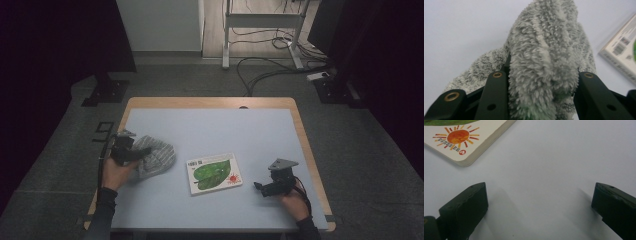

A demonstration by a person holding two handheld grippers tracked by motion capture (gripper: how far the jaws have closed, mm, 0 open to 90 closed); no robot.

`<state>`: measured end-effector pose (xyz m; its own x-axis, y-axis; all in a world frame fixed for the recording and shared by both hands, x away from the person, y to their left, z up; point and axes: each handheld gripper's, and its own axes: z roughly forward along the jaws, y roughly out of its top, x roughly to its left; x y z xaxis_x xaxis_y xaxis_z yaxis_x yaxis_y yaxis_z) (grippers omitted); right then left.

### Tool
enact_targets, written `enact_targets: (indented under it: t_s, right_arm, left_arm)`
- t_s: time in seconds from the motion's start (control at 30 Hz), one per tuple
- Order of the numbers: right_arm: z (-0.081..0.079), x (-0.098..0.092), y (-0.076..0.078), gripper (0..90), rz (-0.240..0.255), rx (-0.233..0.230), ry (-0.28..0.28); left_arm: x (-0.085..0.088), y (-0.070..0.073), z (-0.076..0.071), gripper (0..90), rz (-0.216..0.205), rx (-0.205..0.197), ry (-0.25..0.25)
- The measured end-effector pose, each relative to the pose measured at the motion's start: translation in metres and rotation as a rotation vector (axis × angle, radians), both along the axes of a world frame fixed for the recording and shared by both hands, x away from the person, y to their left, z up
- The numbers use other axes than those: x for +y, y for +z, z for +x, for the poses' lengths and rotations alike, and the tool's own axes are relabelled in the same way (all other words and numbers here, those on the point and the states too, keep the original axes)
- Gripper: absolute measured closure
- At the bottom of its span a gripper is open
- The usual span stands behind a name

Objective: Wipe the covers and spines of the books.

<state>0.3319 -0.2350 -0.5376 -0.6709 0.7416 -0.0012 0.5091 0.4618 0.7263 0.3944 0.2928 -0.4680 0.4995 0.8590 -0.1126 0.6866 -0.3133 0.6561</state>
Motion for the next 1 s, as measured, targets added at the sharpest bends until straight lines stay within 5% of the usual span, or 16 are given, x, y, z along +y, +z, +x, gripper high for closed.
enact_targets:
  t_s: [0.33,0.5,0.7,0.83,1.0]
  right_arm:
    - [0.0,0.0,0.0,0.1,-0.001,-0.001,0.001]
    - [0.0,0.0,0.0,0.1,-0.001,-0.002,0.001]
    - [0.0,0.0,0.0,0.1,0.0,0.0,0.0]
    - [0.0,0.0,0.0,0.1,0.0,0.0,0.0]
    - [0.0,0.0,0.0,0.1,0.0,0.0,-0.001]
  left_arm:
    - [-0.007,-0.032,0.004,55.5,0.03,0.032,-0.002]
    - [-0.005,-0.032,0.004,47.7,0.017,0.03,0.016]
    - [0.0,-0.017,-0.001,17.2,0.023,0.004,0.03]
    - [0.009,0.002,-0.01,12.3,-0.059,-0.052,0.022]
    - [0.006,0.024,-0.022,0.0,-0.034,-0.11,-0.035]
